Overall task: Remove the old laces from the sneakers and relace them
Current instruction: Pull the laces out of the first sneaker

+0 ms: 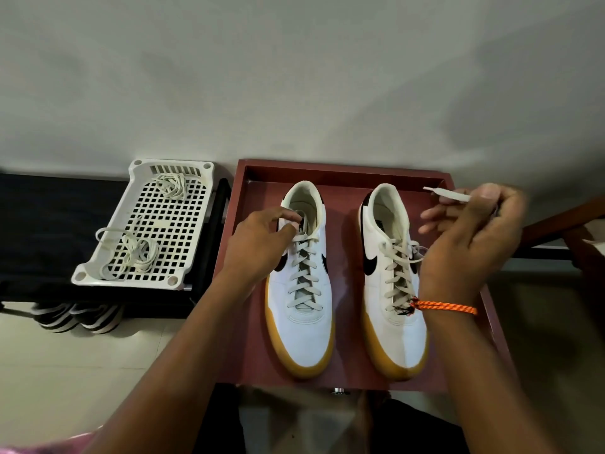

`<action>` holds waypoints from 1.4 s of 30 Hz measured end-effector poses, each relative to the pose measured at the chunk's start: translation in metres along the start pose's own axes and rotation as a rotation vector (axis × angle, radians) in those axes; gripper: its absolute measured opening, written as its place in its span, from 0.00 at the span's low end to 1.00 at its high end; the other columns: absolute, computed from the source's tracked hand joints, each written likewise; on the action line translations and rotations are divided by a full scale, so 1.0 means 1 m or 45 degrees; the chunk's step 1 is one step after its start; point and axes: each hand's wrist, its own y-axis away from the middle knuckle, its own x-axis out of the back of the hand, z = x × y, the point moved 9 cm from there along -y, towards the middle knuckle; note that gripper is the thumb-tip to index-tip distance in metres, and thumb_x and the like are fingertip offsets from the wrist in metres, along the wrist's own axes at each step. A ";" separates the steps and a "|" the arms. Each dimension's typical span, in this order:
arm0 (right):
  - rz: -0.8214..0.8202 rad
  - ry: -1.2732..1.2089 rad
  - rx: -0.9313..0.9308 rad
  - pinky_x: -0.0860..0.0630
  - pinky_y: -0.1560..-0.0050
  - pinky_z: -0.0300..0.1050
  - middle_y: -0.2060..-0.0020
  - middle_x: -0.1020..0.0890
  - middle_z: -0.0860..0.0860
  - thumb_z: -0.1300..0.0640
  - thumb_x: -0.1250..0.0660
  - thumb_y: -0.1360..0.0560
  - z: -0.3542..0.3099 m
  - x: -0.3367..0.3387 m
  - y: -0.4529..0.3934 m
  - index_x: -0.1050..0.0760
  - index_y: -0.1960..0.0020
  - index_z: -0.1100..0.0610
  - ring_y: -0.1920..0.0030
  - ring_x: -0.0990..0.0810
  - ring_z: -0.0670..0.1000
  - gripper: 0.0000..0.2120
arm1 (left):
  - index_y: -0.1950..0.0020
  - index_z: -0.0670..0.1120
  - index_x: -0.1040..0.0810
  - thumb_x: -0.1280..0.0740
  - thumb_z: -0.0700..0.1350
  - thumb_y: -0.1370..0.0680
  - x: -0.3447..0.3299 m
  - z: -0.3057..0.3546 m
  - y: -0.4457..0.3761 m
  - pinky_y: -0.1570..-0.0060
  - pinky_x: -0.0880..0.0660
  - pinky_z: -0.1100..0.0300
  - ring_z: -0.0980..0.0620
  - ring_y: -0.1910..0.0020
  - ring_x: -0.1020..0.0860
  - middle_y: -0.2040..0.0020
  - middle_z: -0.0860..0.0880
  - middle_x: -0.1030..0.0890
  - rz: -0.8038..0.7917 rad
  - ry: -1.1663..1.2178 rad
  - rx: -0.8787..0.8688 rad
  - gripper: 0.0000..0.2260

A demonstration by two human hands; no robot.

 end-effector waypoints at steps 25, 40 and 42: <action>-1.084 -0.252 -0.550 0.27 0.34 0.43 0.35 0.20 0.50 0.55 0.27 0.27 0.044 -0.115 0.094 0.19 0.57 0.54 0.33 0.22 0.48 0.02 | 0.57 0.51 0.16 0.37 0.46 0.16 0.031 0.049 0.004 0.31 0.27 0.53 0.46 0.34 0.23 0.30 0.42 0.19 -0.062 1.236 -0.262 0.13; -0.856 -0.257 -0.791 0.32 0.66 0.46 0.70 0.26 0.49 0.57 0.33 0.18 0.075 -0.078 0.047 0.25 0.60 0.55 0.71 0.31 0.48 0.12 | 0.52 0.47 0.18 0.37 0.43 0.16 0.019 0.007 -0.003 0.66 0.28 0.57 0.51 0.64 0.21 0.60 0.54 0.19 0.078 -0.148 -0.017 0.09; -1.136 0.549 -0.238 0.22 0.61 0.48 0.67 0.19 0.46 0.54 0.27 0.21 0.073 -0.087 0.066 0.20 0.59 0.53 0.67 0.21 0.47 0.08 | 0.56 0.47 0.17 0.35 0.44 0.18 0.016 0.006 0.001 0.65 0.27 0.56 0.47 0.61 0.18 0.61 0.52 0.18 0.089 -0.481 -0.026 0.10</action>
